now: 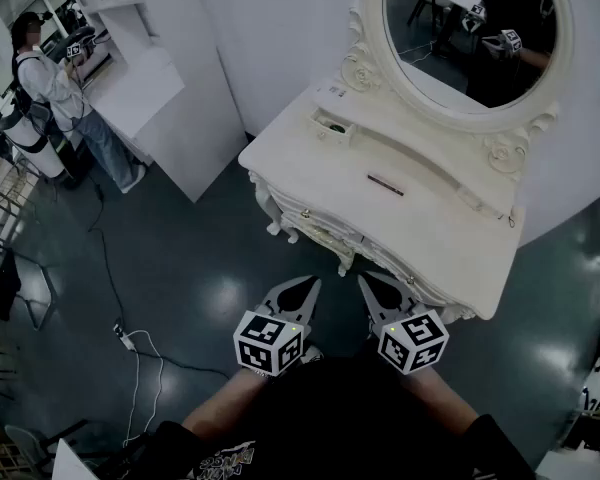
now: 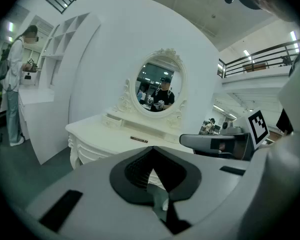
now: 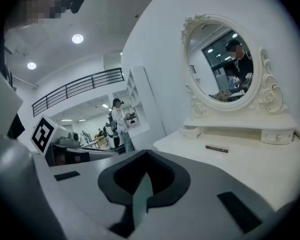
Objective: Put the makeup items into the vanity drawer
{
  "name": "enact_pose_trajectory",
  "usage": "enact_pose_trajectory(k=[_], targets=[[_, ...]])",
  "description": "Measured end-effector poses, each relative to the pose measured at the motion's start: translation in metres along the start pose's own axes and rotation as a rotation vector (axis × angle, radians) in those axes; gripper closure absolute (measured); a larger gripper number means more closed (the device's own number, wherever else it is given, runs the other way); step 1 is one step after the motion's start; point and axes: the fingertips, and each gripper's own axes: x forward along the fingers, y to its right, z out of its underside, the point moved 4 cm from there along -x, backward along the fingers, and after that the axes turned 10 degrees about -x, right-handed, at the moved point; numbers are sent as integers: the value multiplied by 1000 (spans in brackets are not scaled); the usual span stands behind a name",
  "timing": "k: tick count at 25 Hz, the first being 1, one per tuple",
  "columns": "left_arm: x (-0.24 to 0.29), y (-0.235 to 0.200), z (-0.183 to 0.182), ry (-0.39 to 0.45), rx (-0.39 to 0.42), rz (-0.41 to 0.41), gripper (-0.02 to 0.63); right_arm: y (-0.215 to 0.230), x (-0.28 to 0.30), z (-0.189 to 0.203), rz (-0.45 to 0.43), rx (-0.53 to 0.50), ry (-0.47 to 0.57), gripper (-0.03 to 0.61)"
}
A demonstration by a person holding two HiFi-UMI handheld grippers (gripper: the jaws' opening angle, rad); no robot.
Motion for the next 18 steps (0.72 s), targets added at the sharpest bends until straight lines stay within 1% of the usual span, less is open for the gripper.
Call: enact_pose_trajectory(k=[4,18], targets=[[-3,1,1,2,2,4,615,-1,-2,-3,-4,9,29,549],[-8,-5,0,-1,5,2,615,-8,3,-4,-16,1,19,551]])
